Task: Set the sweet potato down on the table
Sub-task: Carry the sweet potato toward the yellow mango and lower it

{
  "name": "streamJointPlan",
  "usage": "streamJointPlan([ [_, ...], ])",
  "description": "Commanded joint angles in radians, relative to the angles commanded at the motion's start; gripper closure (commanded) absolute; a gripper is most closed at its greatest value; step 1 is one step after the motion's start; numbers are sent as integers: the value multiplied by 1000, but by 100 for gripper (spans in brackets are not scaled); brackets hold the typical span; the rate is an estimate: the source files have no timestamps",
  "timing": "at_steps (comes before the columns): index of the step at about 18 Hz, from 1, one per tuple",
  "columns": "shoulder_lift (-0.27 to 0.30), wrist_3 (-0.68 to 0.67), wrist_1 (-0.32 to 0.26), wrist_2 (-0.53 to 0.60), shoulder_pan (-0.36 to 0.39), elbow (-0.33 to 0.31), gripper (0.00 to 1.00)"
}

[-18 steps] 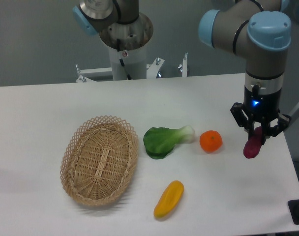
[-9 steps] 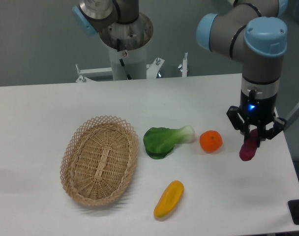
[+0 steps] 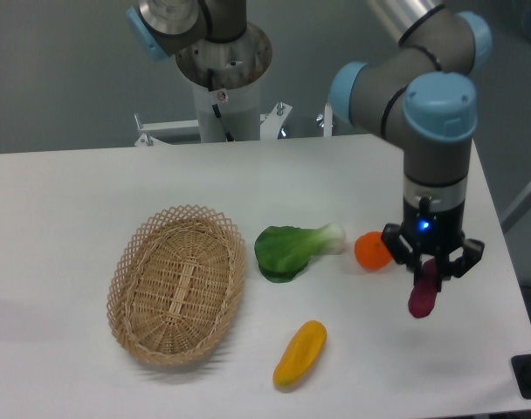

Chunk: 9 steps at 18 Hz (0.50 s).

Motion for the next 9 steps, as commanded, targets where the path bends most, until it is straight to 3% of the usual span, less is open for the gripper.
streamJointPlan([
  [4,-32,-147,6,2,-23,-9,78],
  [9,-77,-256,55,61,-29,-78,76],
])
